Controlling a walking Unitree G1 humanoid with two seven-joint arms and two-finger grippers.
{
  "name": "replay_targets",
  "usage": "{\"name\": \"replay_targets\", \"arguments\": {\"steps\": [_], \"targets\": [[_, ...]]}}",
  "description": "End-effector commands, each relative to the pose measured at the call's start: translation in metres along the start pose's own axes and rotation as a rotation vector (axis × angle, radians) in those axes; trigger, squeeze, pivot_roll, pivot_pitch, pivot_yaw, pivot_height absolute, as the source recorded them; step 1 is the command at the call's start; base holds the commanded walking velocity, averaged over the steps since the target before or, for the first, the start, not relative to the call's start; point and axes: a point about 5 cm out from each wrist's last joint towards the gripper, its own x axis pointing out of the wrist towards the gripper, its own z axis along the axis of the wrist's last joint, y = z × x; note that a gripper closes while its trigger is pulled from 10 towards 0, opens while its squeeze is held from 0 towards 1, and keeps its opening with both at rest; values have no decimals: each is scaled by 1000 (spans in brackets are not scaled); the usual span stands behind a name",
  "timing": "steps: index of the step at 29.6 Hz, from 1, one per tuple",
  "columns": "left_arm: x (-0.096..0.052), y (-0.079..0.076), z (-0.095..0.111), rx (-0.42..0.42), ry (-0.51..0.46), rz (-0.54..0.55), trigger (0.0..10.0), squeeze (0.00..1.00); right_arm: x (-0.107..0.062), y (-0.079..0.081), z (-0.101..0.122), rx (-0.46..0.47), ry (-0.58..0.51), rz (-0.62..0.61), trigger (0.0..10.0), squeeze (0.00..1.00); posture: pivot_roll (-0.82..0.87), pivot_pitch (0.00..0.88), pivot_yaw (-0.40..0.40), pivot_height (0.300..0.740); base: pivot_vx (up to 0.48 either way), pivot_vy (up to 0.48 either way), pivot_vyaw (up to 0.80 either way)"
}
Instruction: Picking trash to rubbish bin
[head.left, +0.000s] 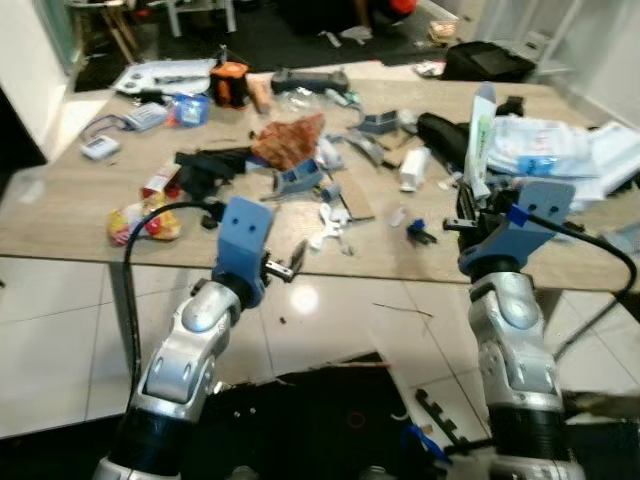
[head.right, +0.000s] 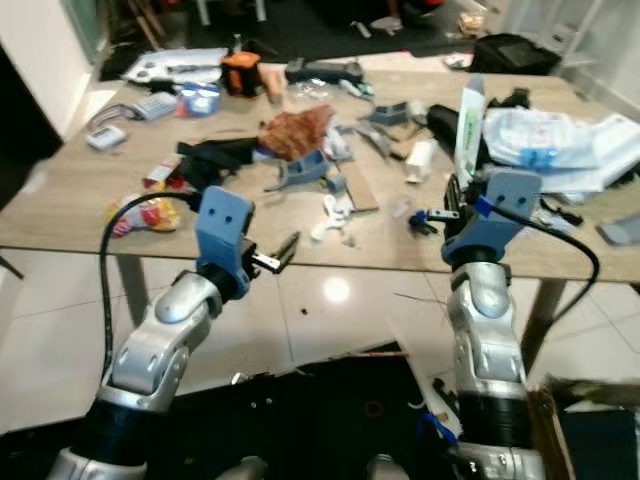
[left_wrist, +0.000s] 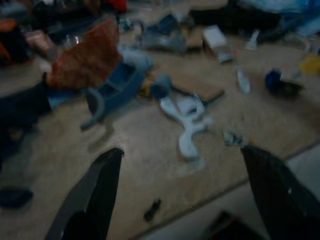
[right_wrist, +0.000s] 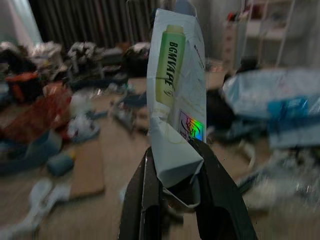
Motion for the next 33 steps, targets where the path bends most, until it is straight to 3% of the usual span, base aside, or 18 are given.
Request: {"name": "replay_targets", "arguments": {"steps": [1, 11, 15, 24, 28, 30, 33], "targets": [[-1, 4, 0, 16, 2, 18, 10000, 0, -4, 6, 3, 6, -4, 35, 10000, 0, -54, 125, 9, 740, 0, 0, 0], [2, 17, -7, 9, 65, 125, 10000, 0, -2, 8, 1, 29, 29, 29, 10000, 0, -45, 118, -5, 740, 0, 0, 0], [1, 16, -10, -42, 80, 148, 10000, 0, -2, 9, 0, 50, 55, 35, 10000, 0, -41, 118, -16, 740, 0, 0, 0], [-5, -6, -17, -65, 71, 26, 10000, 0, -17, 20, -12, 106, 122, 128, 10000, 0, -38, 115, -24, 740, 0, 0, 0], [-10, -14, -13, -100, 24, -95, 10000, 0, -25, 27, -14, 202, 130, 189, 10000, 0, -37, 112, -23, 740, 0, 0, 0], [-13, -16, -13, -114, 17, -147, 10000, 0, -31, 35, -12, 298, 140, 304, 10000, 0, -37, 115, -19, 740, 0, 0, 0], [-15, -18, -14, -110, 29, -195, 10000, 0, -45, 38, -7, 336, 160, 483, 10000, 0, -37, 131, -9, 740, 0, 0, 0]]}}
